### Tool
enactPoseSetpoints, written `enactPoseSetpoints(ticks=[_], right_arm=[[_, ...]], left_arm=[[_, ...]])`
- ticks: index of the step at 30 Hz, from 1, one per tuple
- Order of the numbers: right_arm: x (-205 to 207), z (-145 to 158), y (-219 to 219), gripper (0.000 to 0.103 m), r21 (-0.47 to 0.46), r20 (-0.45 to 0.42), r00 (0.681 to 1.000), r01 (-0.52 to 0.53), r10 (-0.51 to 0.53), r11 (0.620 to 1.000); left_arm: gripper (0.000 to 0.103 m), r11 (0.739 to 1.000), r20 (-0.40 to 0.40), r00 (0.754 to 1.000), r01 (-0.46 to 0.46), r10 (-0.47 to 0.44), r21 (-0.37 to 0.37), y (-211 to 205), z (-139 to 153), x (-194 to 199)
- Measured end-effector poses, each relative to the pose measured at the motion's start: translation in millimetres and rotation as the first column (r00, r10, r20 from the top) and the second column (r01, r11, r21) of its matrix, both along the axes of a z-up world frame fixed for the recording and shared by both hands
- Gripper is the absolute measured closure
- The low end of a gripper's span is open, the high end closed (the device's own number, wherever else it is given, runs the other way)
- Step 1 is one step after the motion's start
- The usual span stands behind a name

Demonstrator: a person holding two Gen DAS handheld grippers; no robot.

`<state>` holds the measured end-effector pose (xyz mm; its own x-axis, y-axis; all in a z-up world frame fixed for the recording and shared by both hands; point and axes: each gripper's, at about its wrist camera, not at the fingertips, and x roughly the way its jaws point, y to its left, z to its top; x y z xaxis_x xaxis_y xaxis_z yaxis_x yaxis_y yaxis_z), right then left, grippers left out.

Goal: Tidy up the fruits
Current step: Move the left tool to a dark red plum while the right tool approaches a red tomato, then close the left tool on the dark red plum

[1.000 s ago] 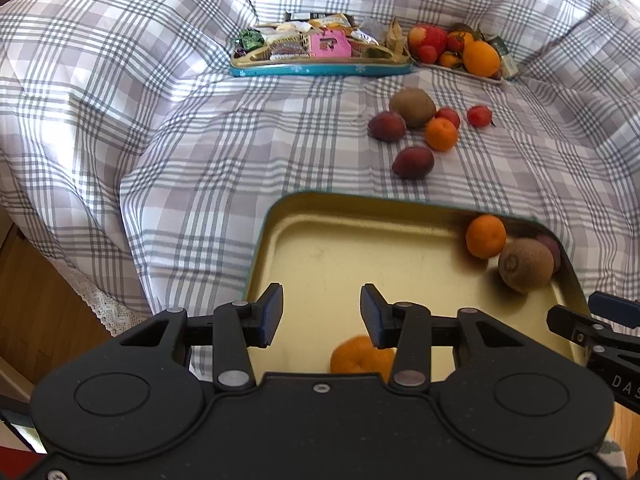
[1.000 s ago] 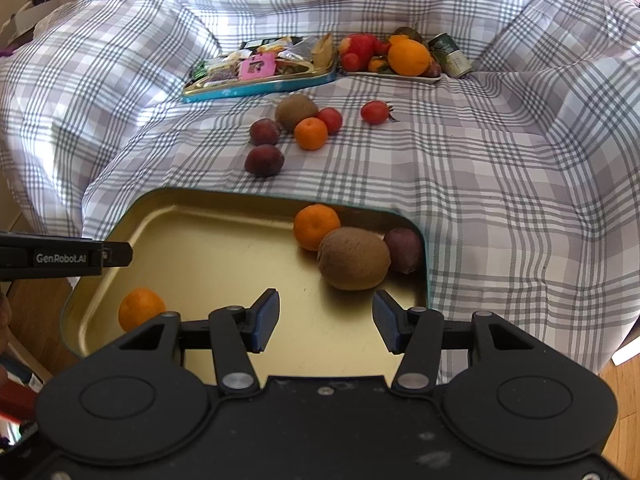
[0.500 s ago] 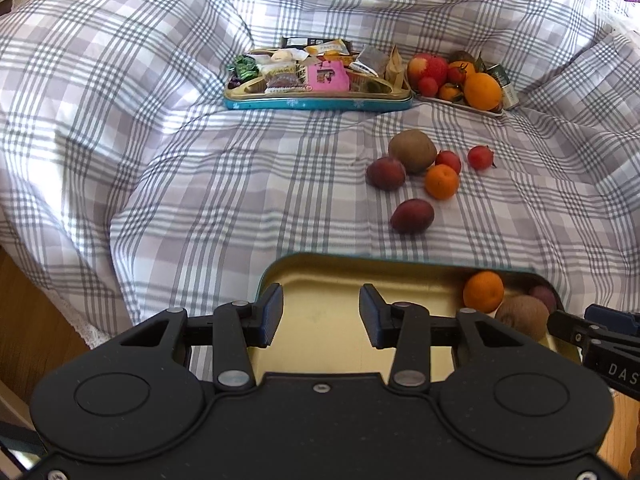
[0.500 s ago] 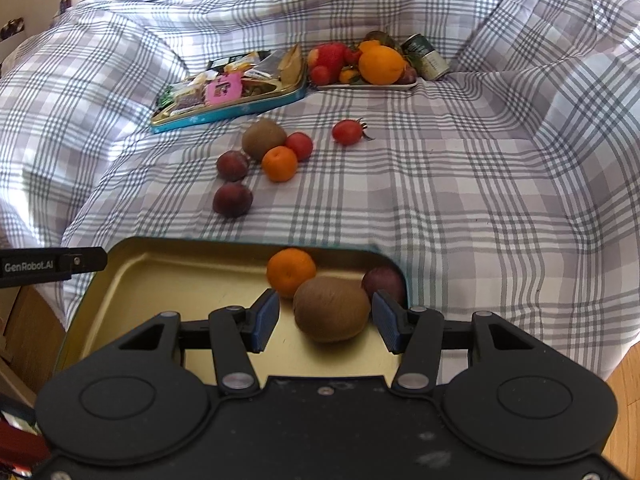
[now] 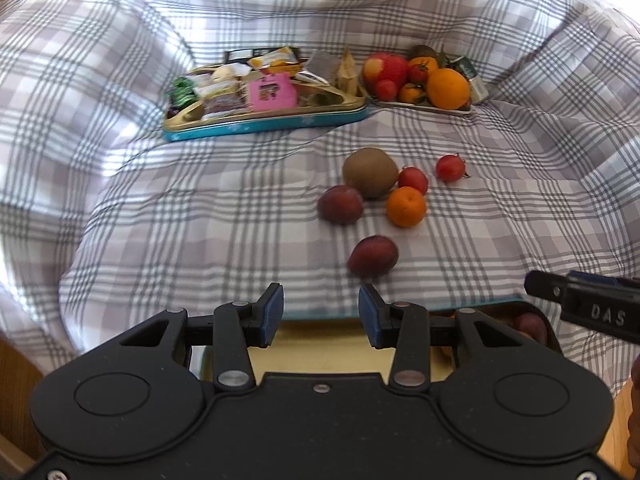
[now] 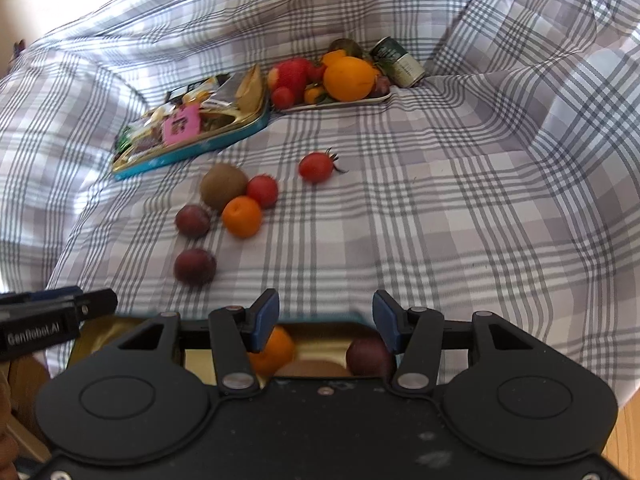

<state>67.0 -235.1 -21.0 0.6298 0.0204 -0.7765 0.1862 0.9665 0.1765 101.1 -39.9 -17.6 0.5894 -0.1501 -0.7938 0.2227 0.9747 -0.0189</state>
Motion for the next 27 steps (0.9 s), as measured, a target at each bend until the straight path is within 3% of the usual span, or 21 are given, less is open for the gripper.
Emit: enactPoseSetpoints(ticks=[9, 17, 27], right_arm=[[35.0, -7.6, -12.4, 0.048, -0.001, -0.004, 0.999, 0.042, -0.042, 0.999], [59.8, -17.1, -15.6, 0.048, 0.003, -0.014, 0.999, 0.047, -0.046, 0.999], [83.8, -27.2, -21.0, 0.048, -0.003, -0.028, 0.998, 0.049, -0.050, 0.999]], left_arm=[[0.053, 0.996, 0.002, 0.996, 0.093, -0.092, -0.014, -22.3, -11.2, 23.5], [0.053, 0.988, -0.027, 0.987, 0.156, -0.156, 0.019, -42.3, -26.1, 37.8], [0.053, 0.991, -0.083, 0.988, 0.132, -0.130, 0.021, -45.4, -46.5, 55.1]])
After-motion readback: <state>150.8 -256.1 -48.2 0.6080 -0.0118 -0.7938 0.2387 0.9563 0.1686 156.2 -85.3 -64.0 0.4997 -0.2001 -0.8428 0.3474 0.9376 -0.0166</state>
